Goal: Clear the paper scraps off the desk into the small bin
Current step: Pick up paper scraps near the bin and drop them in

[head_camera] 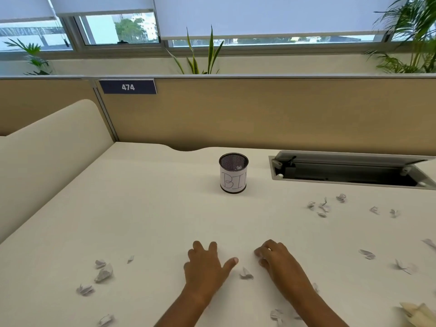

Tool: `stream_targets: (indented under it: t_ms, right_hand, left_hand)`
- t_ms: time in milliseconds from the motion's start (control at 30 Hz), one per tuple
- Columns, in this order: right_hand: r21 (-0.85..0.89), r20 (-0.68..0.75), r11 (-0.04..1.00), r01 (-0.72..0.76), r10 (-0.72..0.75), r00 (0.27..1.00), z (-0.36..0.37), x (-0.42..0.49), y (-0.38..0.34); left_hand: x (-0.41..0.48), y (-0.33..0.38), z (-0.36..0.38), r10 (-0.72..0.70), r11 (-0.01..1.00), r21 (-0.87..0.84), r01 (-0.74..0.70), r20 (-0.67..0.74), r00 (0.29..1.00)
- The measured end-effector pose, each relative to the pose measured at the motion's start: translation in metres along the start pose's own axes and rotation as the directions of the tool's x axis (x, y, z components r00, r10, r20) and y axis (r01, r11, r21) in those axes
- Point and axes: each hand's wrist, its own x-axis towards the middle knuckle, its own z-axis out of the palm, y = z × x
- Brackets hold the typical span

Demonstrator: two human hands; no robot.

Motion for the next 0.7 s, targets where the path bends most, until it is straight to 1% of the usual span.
stream_targets:
  t_ms: [100, 233, 333, 467, 567, 633, 700]
  right_hand:
    - [0.019, -0.023, 1.000, -0.022, 0.022, 0.999, 0.003, -0.001, -0.002]
    - [0.079, -0.058, 0.996, -0.038, 0.042, 0.997, 0.006, -0.003, -0.003]
    - [0.144, -0.074, 0.988, -0.055, 0.066, 0.995, 0.008, -0.004, -0.002]
    - [0.214, -0.070, 0.974, -0.074, 0.091, 0.993, 0.009, -0.002, 0.002]
    - [0.296, -0.060, 0.949, -0.103, 0.127, 0.990, 0.003, 0.007, 0.008]
    - [0.347, -0.085, 0.931, -0.118, 0.156, 0.984, -0.009, 0.019, 0.008]
    - [0.377, -0.142, 0.920, -0.108, 0.173, 0.975, -0.026, 0.040, 0.004]
  left_hand:
    - [-0.014, 0.009, 0.005, 0.003, 0.999, -0.045, 0.000, 0.047, 0.999]
    - [-0.019, 0.027, 0.012, 0.040, 0.990, -0.140, -0.035, 0.029, 0.999]
    - [-0.020, 0.040, 0.018, 0.089, 0.973, -0.211, -0.093, -0.028, 0.996]
    - [-0.017, 0.048, 0.026, 0.146, 0.937, -0.295, -0.186, -0.152, 0.978]
    - [-0.012, 0.048, 0.029, 0.179, 0.928, -0.288, -0.236, -0.212, 0.961]
    - [-0.006, 0.046, 0.028, 0.181, 0.920, -0.303, -0.248, -0.234, 0.955]
    - [0.000, 0.045, 0.024, 0.176, 0.910, -0.329, -0.252, -0.244, 0.954]
